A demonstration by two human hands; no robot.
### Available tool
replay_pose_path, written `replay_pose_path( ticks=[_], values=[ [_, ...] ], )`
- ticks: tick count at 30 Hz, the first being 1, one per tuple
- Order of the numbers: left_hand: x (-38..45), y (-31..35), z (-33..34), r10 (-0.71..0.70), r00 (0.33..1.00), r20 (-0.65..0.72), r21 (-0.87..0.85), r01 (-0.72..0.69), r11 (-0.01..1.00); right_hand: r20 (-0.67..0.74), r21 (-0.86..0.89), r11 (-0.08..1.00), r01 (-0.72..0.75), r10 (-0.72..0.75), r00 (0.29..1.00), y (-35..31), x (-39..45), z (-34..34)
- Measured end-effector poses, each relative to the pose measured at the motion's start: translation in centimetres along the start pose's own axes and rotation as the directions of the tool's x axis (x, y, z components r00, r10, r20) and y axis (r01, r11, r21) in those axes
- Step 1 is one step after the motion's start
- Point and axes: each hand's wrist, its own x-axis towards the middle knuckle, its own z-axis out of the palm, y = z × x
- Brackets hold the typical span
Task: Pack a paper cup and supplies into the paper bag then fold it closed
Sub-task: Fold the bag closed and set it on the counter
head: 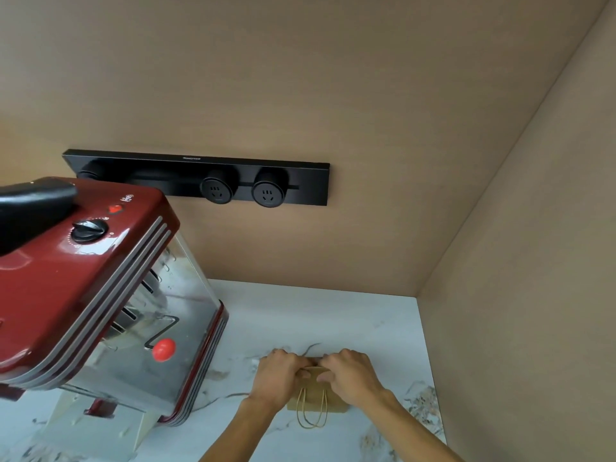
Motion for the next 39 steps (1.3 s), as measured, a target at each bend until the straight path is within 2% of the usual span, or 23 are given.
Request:
replay_pose_path(
  ticks=[5, 13, 24, 30, 34, 39],
  values=[
    [0.0, -0.9, 0.7, 0.039, 0.998, -0.045, -0.047, -0.042, 0.998, -0.073, -0.027, 1.000, 0.000, -0.002, 0.997, 0.7, -0.9, 0.3],
    [0.1, -1.7, 1.4, 0.048, 0.998, -0.038, -0.110, -0.052, 0.993, -0.148, -0.032, 0.998, -0.059, 0.054, 0.987, 0.9, -2.3, 0.4],
    [-0.3, -3.4, 2.4, -0.014, 1.000, -0.019, -0.193, 0.010, 0.981, -0.130, -0.056, 0.988, -0.146, 0.138, 0.982, 0.3, -2.7, 0.1],
    [-0.5, -3.4, 2.2, -0.027, 1.000, 0.010, -0.275, 0.028, 0.961, -0.090, 0.037, 0.986, -0.162, 0.165, 0.982, 0.3, -2.9, -0.4],
    [-0.4, -2.7, 1.0, 0.003, 0.998, 0.056, -0.242, 0.011, 0.970, -0.039, 0.047, 0.990, -0.132, 0.134, 0.990, 0.3, -3.0, -1.3],
    [-1.0, -1.4, -0.1, 0.056, 0.997, 0.050, -0.150, -0.048, 0.987, -0.060, 0.072, 0.992, -0.101, 0.106, 0.993, -0.2, -3.6, -1.3]
  ],
)
